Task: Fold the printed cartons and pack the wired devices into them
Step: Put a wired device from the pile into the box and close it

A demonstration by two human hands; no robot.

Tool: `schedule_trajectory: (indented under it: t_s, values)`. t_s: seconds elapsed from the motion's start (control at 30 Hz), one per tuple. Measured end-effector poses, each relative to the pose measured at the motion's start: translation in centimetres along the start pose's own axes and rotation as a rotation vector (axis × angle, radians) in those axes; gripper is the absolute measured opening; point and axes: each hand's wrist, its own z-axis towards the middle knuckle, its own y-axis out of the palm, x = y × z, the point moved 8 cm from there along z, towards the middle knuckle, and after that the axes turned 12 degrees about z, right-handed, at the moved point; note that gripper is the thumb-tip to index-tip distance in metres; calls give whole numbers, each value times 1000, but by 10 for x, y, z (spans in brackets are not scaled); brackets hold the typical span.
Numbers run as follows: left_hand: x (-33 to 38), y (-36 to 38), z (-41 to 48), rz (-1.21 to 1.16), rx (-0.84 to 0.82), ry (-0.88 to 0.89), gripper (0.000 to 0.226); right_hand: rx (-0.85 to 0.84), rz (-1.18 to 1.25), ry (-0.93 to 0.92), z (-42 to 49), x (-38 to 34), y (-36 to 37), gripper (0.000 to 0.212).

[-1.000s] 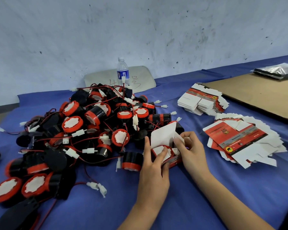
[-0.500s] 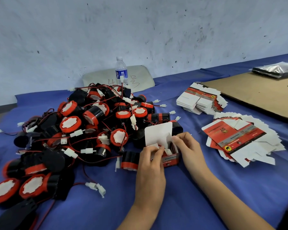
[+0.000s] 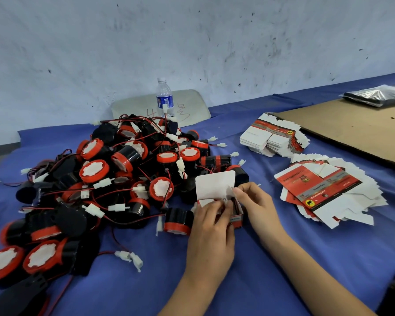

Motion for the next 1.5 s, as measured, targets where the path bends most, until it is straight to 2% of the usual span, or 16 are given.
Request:
schedule_trajectory:
  t_s: [0.13, 0.33, 0.47, 0.53, 0.63, 0.7, 0.8, 0.9, 1.03, 1.13, 1.2, 1.3, 1.4, 1.5]
  values:
    - [2, 6, 1, 29, -55, 12, 47, -42, 29, 24, 1, 3, 1, 22]
    - [4, 6, 2, -45, -87, -11, 51, -109, 50, 77, 1, 7, 1, 2]
    - [-5, 0, 1, -229, -21, -122, 53, -127, 8, 122, 0, 15, 5, 27]
    - [-8, -3, 1, -300, -2, -139, 53, -178, -57, 80, -1, 13, 9, 33]
    - [-4, -2, 0, -205, 12, -73, 45, -229, -92, -1, -2, 6, 12, 36]
    - [-6, -2, 0, -188, 31, -75, 40, -242, -134, -96, -3, -3, 15, 30]
    - [-8, -4, 2, -235, 43, -64, 33, -227, -81, -181, -5, -8, 13, 8]
    - [-8, -4, 6, -272, 1, -6, 28, -203, -52, -184, -6, -9, 11, 23]
    - [-10, -6, 8, -311, 9, 23, 22, -188, -102, -197, -8, -10, 11, 2]
    - [-11, -6, 6, -284, 54, 7, 14, -191, -124, -190, -5, -10, 10, 19]
    - [-10, -7, 4, -245, 100, -15, 11, -175, -108, -188, -3, -10, 9, 22]
    - [-8, -13, 2, -155, 165, -26, 14, -201, -78, -157, -2, -7, 10, 18]
    - [-12, -19, 2, -183, 203, -59, 18, -287, -39, -96, -4, -3, 12, 20]
    - [-18, -20, 1, -253, 192, -125, 38, -352, -46, -48, -4, 0, 14, 24]
